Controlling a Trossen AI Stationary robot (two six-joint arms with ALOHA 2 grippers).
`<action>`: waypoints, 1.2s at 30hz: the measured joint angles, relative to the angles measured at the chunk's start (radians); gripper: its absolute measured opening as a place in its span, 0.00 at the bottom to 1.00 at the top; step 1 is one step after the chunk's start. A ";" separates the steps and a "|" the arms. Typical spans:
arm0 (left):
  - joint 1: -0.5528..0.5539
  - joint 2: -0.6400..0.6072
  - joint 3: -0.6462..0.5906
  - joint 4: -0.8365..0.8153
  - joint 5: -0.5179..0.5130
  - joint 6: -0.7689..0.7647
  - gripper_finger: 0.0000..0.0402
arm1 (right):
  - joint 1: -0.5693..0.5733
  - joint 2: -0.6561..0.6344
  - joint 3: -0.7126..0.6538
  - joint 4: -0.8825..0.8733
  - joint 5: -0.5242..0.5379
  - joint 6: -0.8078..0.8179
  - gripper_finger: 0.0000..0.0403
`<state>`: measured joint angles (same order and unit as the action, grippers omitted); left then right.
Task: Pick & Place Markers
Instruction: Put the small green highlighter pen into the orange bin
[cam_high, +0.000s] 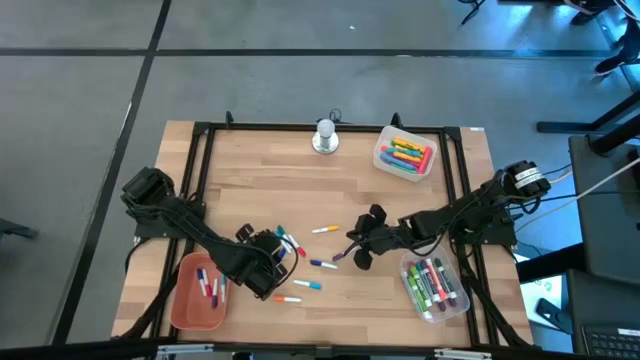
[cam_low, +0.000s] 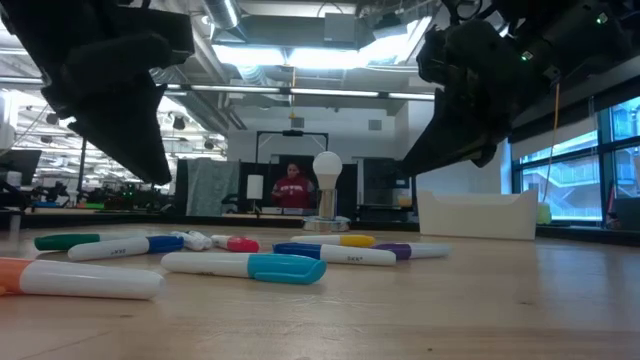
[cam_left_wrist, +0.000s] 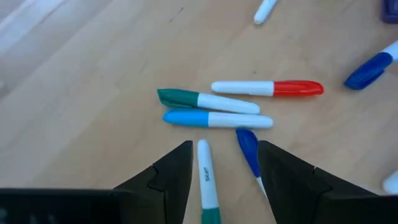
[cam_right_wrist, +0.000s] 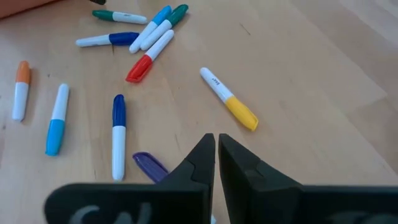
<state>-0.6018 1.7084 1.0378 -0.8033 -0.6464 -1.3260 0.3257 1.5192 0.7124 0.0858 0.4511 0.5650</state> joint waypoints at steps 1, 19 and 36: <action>-0.005 0.000 0.000 0.000 -0.002 -0.010 0.43 | -0.003 0.000 0.000 0.000 0.000 -0.007 0.06; -0.023 0.000 0.000 0.048 0.010 -0.040 0.29 | -0.054 0.000 0.000 0.060 -0.061 -0.089 0.02; -0.012 0.000 -0.047 0.053 0.067 -0.030 0.42 | -0.054 0.000 0.000 0.048 -0.089 -0.067 0.05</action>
<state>-0.6135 1.7088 0.9903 -0.7505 -0.5792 -1.3559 0.2722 1.5192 0.7124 0.1335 0.3625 0.4980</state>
